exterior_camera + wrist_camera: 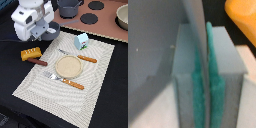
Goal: Interact with the objects in diverse but meaningful ways.
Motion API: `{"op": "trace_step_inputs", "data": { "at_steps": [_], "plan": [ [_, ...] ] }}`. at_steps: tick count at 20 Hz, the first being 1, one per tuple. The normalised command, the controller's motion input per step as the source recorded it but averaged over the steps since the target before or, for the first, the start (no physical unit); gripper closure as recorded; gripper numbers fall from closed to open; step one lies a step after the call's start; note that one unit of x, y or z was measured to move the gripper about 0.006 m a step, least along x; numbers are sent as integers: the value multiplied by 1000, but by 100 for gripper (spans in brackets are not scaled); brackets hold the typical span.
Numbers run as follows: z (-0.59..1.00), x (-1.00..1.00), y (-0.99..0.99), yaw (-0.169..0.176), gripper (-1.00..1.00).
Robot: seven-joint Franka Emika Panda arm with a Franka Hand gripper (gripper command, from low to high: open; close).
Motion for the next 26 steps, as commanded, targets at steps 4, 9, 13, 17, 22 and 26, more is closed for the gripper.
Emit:
{"op": "trace_step_inputs", "data": {
  "at_steps": [4,9,13,17,22,26],
  "plan": [
    [441,912,14,0,100],
    [345,1000,183,0,100],
    [335,1000,244,0,100],
    [406,1000,434,0,100],
    [489,997,509,0,100],
    [477,983,547,0,100]
  ]
}}
